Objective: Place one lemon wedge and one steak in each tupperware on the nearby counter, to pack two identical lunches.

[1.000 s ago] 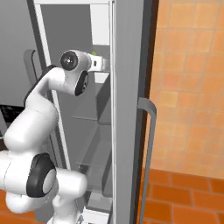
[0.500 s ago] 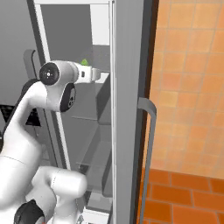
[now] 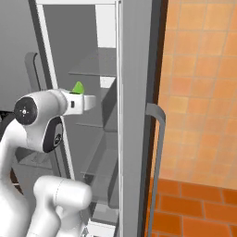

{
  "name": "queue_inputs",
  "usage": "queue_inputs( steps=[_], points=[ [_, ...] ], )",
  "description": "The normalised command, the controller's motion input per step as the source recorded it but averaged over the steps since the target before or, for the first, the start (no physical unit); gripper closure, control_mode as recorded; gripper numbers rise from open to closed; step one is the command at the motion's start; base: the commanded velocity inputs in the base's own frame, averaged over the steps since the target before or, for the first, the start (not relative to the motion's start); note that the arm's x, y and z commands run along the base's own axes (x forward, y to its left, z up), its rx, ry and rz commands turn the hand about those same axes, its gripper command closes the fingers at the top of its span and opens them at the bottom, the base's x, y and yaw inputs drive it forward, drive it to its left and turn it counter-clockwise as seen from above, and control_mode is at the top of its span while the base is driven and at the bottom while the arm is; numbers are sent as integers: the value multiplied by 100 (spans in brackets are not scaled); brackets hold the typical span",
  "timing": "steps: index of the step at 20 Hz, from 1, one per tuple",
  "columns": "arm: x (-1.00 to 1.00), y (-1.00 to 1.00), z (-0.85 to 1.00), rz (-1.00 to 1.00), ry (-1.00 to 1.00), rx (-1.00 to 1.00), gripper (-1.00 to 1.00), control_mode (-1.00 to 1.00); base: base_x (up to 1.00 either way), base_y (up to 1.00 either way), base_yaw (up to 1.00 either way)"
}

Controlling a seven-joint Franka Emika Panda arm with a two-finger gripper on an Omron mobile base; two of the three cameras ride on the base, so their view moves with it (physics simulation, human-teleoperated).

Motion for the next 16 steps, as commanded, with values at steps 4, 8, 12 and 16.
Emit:
queue_inputs(
  steps=[4, 8, 12, 16],
  points=[
    [-25, 3, -8, 0, 0, -1, 100, 100, -71, 47, 2],
    [0, 0, 0, 0, 0, 0, 100, 100, -26, 100, 9],
    [0, 0, 0, 0, 0, 0, 100, 100, -4, 100, 6],
    [0, 0, 0, 0, 0, 0, 100, 100, 8, 100, 7]
  ],
)
